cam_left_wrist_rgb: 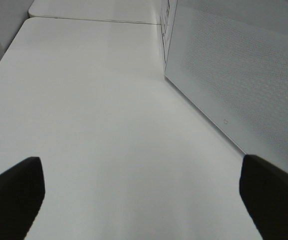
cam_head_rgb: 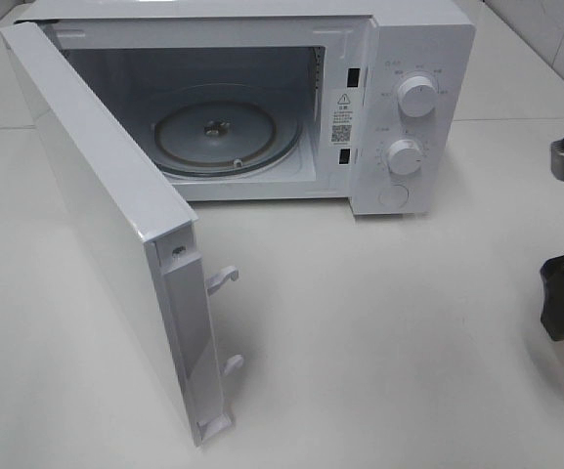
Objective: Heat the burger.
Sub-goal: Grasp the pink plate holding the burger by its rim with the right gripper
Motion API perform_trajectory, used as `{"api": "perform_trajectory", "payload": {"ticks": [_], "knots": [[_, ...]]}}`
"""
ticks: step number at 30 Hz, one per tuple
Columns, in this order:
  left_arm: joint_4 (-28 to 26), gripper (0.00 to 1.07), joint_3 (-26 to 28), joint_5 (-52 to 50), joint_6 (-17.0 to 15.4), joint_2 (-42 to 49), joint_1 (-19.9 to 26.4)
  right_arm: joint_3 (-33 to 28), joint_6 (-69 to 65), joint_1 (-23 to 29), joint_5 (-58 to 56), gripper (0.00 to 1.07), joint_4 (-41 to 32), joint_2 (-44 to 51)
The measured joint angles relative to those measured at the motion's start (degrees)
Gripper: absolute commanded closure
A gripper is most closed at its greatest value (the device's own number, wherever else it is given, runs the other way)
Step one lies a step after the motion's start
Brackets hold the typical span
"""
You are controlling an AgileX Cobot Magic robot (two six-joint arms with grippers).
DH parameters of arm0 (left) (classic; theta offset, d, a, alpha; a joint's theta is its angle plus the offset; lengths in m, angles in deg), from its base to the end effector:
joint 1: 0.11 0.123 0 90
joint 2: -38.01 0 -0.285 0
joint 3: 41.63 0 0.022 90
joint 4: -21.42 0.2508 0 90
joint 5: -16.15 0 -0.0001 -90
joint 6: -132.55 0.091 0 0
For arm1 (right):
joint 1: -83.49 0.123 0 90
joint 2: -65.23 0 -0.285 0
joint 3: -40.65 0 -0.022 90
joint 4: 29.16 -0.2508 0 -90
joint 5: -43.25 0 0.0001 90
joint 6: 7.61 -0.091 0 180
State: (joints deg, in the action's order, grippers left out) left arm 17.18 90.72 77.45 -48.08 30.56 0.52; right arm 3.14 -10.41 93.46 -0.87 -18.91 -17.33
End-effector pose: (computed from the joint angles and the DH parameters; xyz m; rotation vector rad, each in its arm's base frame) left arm -0.0081 -0.0060 0.2811 -0.0175 2.0304 -0.0883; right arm 0.2151 0.0263 0.2123 -0.3360 2.8284 -0.1578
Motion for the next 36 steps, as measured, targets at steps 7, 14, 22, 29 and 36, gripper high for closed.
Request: {"api": "perform_trajectory", "payload": {"ticks": [7,14,22,29,36], "knots": [[0.0,0.09,0.0,0.0,0.0,0.0,0.0,0.0,-0.6,-4.8,0.1,0.17,0.0,0.0],[0.0,0.09,0.0,0.0,0.0,0.0,0.0,0.0,-1.0,-4.9,1.3,0.19,-0.1,-0.2],[0.0,0.09,0.0,0.0,0.0,0.0,0.0,0.0,-1.0,-4.9,4.2,0.21,-2.4,-6.1],[0.0,0.09,0.0,0.0,0.0,0.0,0.0,0.0,-1.0,-4.9,6.4,0.24,-3.6,-11.2],[0.0,0.09,0.0,0.0,0.0,0.0,0.0,0.1,-0.8,-4.9,9.6,0.26,-5.2,-17.1]]}}
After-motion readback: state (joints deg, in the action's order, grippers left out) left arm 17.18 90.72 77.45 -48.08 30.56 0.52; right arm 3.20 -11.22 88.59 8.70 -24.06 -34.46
